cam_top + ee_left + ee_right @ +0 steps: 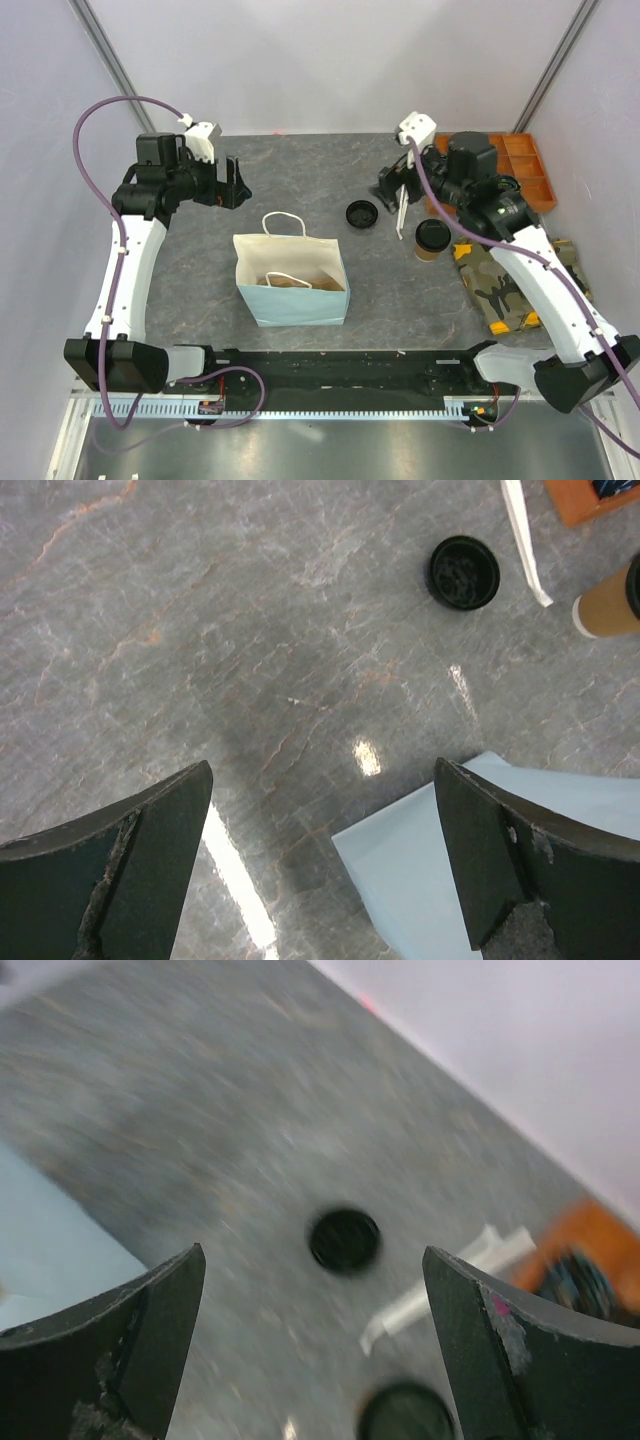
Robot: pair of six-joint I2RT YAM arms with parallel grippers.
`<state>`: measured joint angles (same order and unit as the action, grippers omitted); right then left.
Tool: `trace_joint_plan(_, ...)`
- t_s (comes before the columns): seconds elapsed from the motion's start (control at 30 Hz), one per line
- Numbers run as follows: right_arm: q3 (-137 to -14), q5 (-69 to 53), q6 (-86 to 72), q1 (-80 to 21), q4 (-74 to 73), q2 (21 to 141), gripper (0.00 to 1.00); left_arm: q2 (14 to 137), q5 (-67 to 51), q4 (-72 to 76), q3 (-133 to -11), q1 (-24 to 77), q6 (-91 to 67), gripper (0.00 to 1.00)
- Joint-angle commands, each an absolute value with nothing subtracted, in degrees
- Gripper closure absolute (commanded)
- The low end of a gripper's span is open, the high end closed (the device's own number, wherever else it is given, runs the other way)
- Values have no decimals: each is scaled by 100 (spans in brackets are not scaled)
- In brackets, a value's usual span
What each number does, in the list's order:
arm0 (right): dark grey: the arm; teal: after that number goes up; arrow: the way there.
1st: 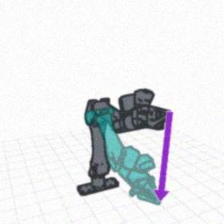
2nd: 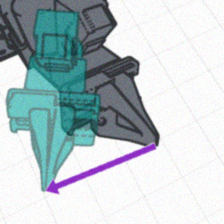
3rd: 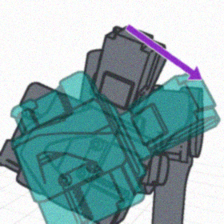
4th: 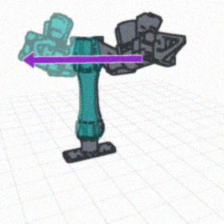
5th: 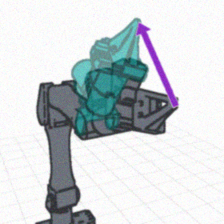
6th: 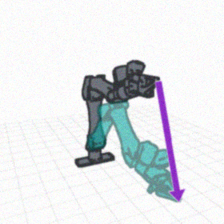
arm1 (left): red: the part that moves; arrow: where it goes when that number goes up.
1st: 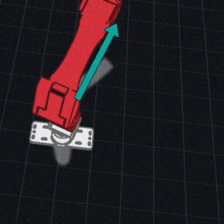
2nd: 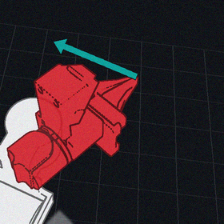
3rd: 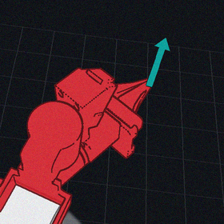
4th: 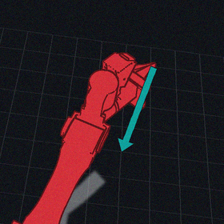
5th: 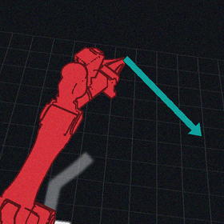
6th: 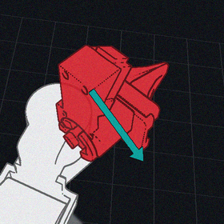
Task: Pack the takeout coffee
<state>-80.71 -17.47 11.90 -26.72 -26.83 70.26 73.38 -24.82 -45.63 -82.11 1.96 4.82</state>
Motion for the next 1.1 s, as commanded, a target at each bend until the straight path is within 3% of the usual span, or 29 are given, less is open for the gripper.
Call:
trace_joint_plan(0.0, -8490, -303, 1310, -1979, -4621, 7311, 2, 7383, -2725, -3965, -8147, 167, 133, 0)
trace_joint_plan(0.23, -8332, 140, 1187, -1266, -5545, 7954, 2, 7418, -2523, -3832, -8244, 167, -246, 0)
trace_joint_plan(0.5, -7471, 246, 1310, -1143, -5212, 8358, 2, 7383, -2646, -3656, -8033, 167, -527, 0)
trace_joint_plan(1.07, -7400, -536, 1064, -835, -4948, 8973, 2, 7356, -2698, -3656, -8007, 176, -633, 0)
